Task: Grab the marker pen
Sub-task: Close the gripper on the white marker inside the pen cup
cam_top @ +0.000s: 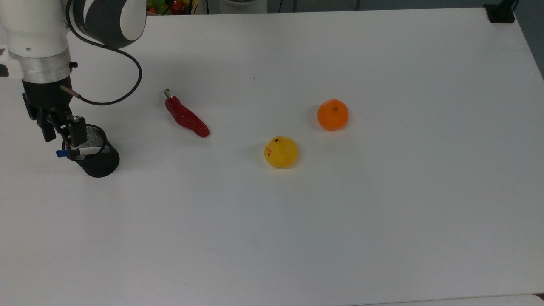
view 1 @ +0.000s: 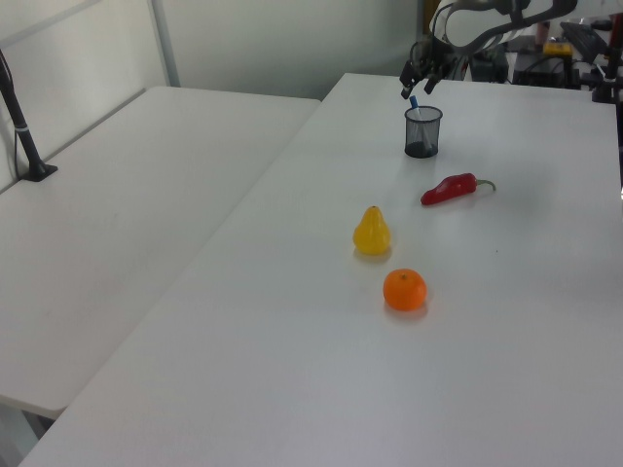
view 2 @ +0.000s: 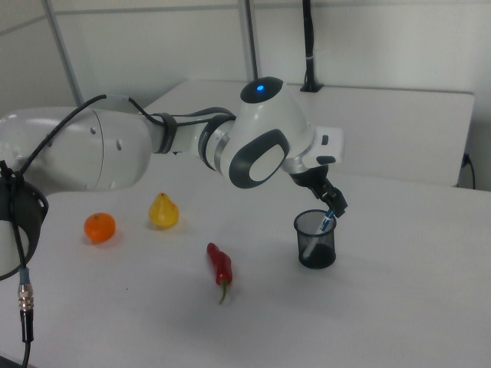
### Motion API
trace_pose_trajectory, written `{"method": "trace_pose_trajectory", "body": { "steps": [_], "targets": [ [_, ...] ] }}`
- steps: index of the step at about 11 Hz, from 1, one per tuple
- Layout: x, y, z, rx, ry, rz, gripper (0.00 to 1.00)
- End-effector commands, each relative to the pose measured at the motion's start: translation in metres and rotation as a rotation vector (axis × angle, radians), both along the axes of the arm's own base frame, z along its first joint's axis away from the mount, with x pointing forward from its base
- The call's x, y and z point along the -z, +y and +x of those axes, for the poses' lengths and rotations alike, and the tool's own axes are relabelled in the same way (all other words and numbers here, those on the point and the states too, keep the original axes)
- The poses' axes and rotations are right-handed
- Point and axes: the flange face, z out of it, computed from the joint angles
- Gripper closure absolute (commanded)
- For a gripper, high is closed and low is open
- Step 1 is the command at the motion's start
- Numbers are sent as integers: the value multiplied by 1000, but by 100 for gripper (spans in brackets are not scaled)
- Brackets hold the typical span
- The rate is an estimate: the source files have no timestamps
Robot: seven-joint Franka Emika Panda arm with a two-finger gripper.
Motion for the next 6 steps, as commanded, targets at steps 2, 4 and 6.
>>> {"method": "trace_pose_trajectory", "body": {
  "steps": [2,4,6],
  "targets": [
    [12,7,16,-26,-7,-60,44],
    [9,7,19,-26,-25,-66,64],
    [4,2,17,-16,-31,-68,87]
  ]
}}
